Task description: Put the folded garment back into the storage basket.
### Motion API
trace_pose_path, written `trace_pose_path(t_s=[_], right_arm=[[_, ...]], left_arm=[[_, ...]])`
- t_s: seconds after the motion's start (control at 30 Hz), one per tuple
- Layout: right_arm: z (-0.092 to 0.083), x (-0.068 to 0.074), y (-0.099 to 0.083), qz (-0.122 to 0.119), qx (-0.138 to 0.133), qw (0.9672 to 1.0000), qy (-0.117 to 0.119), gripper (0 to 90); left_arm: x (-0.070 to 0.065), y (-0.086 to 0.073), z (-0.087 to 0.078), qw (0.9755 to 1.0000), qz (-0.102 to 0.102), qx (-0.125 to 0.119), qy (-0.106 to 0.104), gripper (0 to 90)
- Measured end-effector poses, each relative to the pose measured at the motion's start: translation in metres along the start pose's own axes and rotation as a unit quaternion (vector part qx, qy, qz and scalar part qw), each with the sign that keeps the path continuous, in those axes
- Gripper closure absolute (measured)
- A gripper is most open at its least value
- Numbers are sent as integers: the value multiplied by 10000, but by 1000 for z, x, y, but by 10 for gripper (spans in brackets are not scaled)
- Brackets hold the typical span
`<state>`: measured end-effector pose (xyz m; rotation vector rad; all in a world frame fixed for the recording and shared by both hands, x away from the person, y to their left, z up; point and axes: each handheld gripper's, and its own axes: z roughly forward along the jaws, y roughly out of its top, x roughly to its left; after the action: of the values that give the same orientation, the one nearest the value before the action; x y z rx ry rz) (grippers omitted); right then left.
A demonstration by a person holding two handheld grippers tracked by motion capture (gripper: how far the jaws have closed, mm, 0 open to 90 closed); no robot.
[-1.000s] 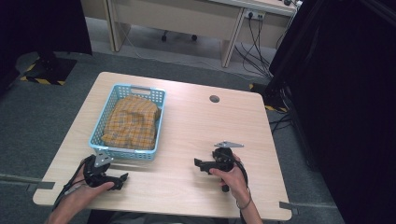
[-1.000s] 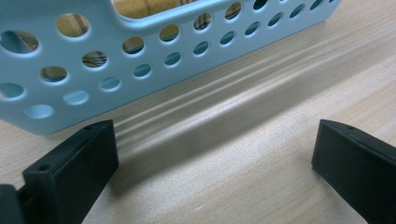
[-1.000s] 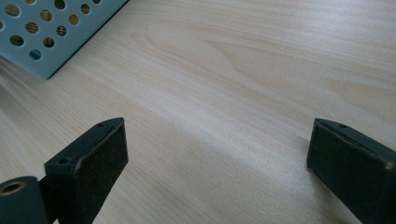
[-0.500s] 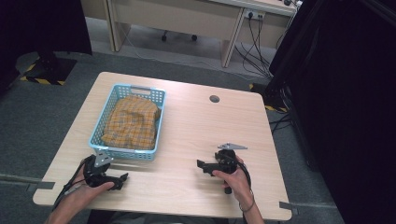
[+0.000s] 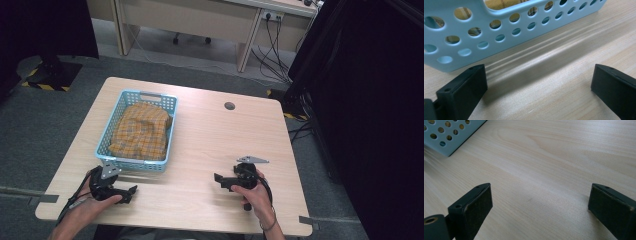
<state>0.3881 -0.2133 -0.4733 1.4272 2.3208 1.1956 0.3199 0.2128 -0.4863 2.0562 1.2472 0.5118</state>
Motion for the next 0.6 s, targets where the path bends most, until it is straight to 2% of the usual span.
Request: trace_pose_path(t_s=[0.6], right_arm=[[-8, 2, -10, -36, -8, 10000, -5, 61]], left_arm=[[0, 0, 0, 10000, 0, 1, 0, 0]])
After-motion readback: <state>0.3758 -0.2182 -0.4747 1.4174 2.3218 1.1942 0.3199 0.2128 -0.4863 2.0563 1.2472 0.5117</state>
